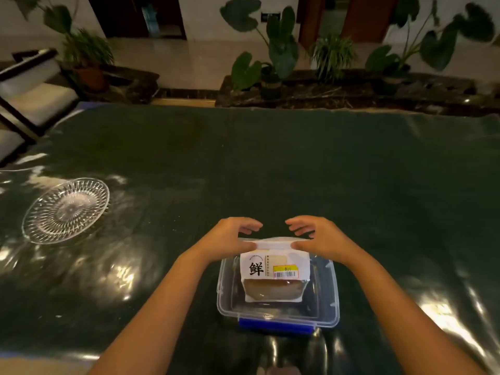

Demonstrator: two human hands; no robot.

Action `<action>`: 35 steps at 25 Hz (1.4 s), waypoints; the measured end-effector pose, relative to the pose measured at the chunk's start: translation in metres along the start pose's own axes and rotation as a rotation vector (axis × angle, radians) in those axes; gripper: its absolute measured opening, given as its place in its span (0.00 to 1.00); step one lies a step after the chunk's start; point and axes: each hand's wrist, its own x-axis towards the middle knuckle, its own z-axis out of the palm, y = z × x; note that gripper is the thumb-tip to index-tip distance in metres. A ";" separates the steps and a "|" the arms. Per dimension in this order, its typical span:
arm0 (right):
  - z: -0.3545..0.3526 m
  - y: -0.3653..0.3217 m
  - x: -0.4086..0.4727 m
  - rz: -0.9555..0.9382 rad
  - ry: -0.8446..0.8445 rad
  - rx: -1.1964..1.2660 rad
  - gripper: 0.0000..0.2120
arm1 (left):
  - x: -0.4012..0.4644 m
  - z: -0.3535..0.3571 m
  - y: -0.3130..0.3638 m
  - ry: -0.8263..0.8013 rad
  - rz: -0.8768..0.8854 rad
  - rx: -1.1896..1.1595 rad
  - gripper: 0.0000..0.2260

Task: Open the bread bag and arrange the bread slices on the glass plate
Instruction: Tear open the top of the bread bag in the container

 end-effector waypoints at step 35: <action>0.027 0.006 -0.028 0.208 0.559 0.049 0.13 | -0.024 0.030 -0.012 0.567 -0.121 -0.113 0.09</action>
